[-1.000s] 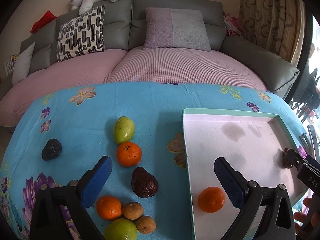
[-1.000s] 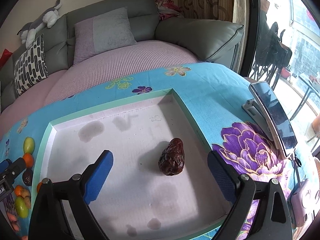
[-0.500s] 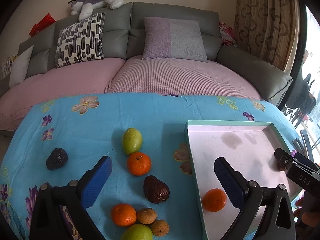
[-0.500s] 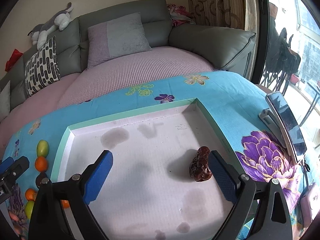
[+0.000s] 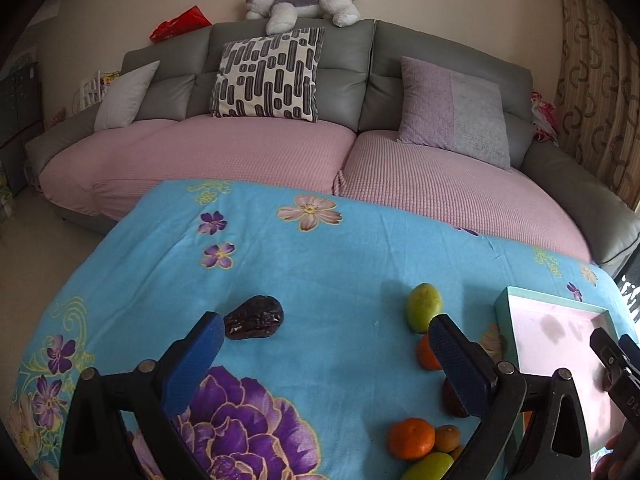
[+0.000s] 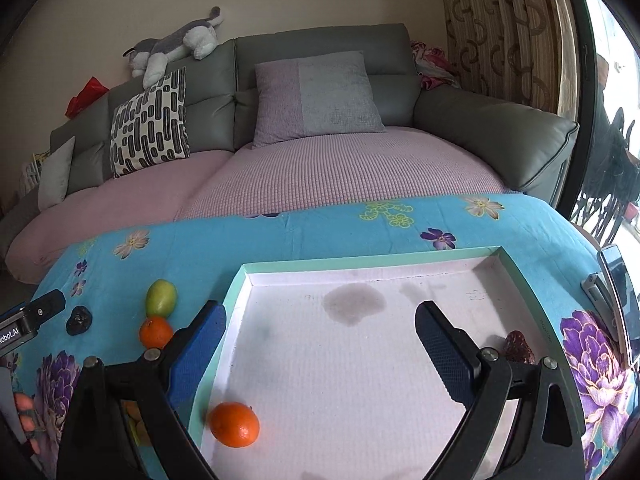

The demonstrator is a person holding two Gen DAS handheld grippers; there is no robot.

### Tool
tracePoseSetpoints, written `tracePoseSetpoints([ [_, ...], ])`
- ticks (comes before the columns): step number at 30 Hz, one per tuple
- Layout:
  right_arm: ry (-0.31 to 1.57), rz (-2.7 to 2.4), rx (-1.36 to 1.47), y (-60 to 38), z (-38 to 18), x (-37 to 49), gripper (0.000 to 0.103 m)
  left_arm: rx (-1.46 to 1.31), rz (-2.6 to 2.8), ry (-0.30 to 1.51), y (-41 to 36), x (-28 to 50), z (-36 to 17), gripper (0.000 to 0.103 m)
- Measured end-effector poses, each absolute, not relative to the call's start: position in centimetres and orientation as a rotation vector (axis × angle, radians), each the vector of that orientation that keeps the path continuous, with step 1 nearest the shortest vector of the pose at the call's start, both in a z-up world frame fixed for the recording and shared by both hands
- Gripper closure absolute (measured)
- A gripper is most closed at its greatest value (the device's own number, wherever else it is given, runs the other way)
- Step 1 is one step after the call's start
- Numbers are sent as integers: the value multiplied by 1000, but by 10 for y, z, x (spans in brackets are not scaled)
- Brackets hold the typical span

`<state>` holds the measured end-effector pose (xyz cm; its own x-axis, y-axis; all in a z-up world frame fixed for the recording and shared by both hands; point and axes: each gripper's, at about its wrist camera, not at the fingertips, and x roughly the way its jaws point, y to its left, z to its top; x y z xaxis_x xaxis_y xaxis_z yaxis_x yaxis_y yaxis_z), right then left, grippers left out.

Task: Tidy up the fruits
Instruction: 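Move both tools back toward the remaining fruits beside the tray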

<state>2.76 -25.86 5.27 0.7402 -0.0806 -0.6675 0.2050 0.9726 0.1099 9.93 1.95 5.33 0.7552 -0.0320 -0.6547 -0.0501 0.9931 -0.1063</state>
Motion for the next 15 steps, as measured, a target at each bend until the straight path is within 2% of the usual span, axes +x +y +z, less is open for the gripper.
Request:
tracePoseSetpoints([
  [10, 742, 37, 49, -180, 51, 43, 7, -230, 137, 636, 87, 85, 67, 0],
  [15, 766, 108, 42, -156, 47, 48, 7, -240, 145, 644, 98, 89, 69, 0],
])
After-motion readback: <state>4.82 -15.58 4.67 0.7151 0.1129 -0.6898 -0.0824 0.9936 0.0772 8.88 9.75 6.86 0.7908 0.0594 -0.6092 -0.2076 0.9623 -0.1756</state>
